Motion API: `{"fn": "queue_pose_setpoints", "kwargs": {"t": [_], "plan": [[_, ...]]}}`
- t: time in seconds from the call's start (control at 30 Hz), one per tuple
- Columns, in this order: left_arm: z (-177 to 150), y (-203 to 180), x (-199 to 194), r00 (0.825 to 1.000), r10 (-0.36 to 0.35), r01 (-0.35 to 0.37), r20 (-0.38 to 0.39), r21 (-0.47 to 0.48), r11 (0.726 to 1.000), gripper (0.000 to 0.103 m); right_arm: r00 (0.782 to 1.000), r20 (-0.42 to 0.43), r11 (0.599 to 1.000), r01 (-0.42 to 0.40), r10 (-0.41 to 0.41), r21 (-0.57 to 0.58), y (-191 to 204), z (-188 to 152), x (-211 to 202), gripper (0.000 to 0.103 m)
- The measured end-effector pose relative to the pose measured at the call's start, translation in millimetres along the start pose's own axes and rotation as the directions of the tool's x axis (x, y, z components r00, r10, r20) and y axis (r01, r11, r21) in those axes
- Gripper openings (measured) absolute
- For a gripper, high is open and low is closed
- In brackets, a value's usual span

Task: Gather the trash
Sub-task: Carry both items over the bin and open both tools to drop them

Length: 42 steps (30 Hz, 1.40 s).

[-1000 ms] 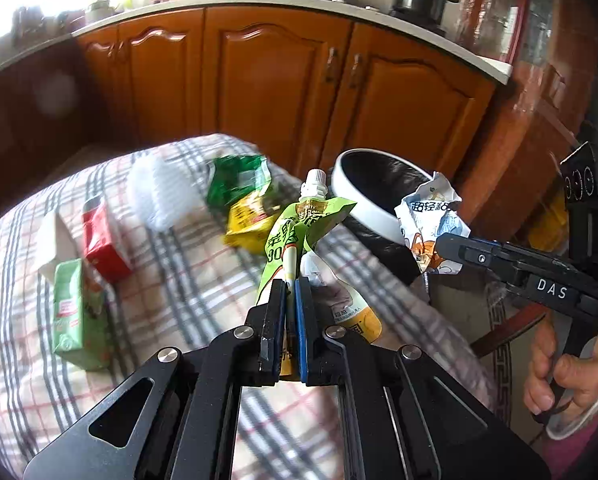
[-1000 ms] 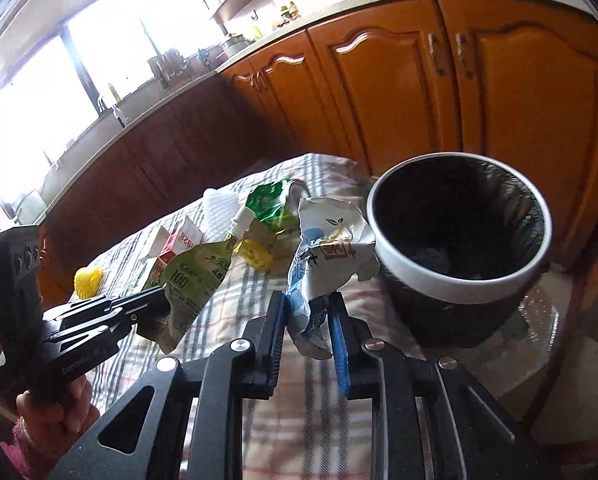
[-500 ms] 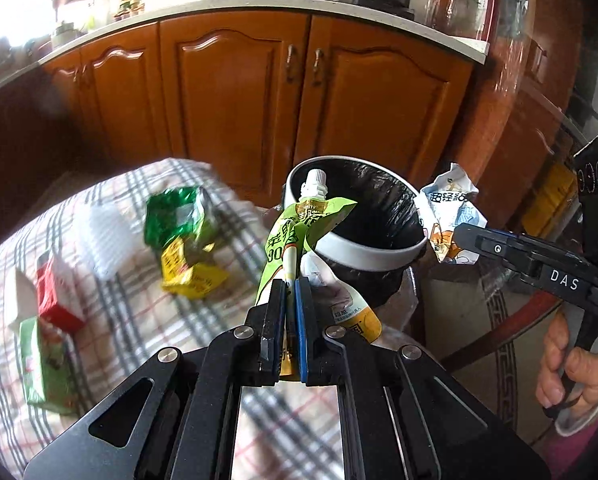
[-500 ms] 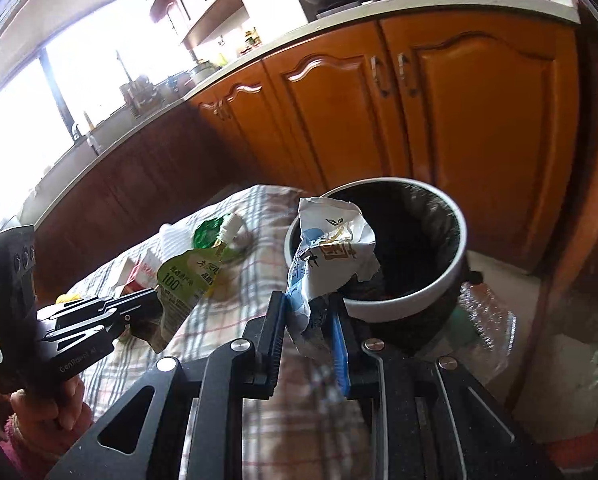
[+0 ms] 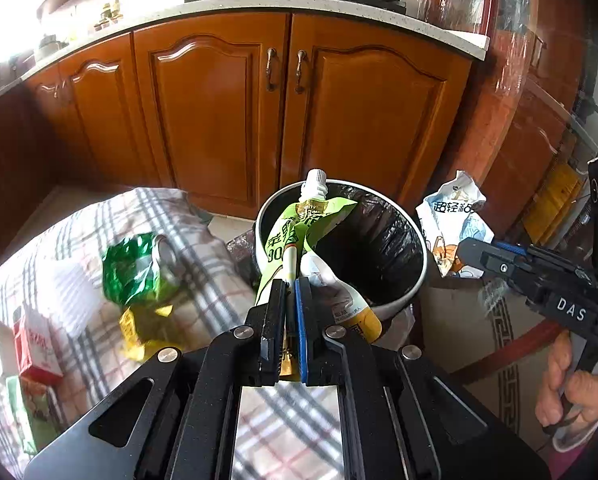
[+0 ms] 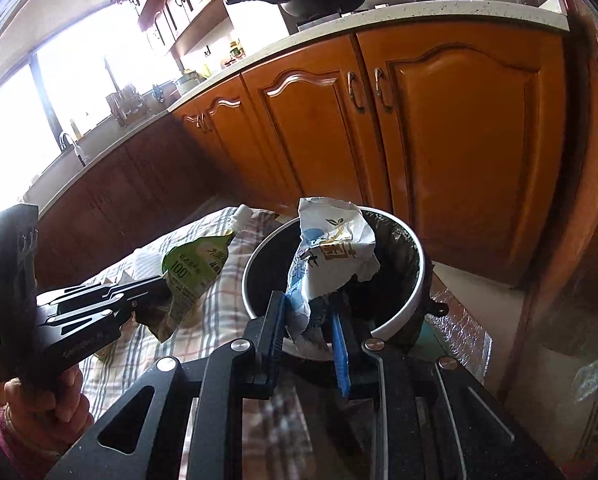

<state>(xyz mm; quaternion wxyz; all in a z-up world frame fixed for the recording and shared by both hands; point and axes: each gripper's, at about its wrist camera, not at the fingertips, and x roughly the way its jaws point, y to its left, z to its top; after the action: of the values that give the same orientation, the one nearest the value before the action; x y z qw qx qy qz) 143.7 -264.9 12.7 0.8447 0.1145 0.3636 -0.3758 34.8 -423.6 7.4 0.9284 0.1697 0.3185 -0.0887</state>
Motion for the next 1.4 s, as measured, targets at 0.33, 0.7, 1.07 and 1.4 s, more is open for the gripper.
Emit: {"fn": "queue_pose_setpoints", "kwargs": {"t": [0.33, 0.7, 1.07, 1.4], "plan": [[20, -11, 29, 0.999, 0.006, -0.006, -0.035, 0.008, 1.000, 0.005, 1.000, -0.024, 1.000, 0.009, -0.009, -0.007, -14, 10, 16, 0.022], [37, -15, 56, 0.997, 0.007, -0.006, -0.076, 0.015, 1.000, 0.005, 0.996, -0.082, 1.000, 0.023, -0.024, -0.012, -25, 16, 40, 0.022], [41, -21, 84, 0.993, 0.016, -0.013, -0.119, 0.023, 1.000, 0.005, 0.987, -0.155, 0.999, 0.043, -0.047, -0.025, -33, 21, 72, 0.022], [38, -20, 80, 0.995, -0.007, 0.006, -0.099, -0.013, 1.000, 0.038, 0.989, -0.149, 0.998, 0.019, -0.010, 0.058, -50, 25, 79, 0.052]]}}
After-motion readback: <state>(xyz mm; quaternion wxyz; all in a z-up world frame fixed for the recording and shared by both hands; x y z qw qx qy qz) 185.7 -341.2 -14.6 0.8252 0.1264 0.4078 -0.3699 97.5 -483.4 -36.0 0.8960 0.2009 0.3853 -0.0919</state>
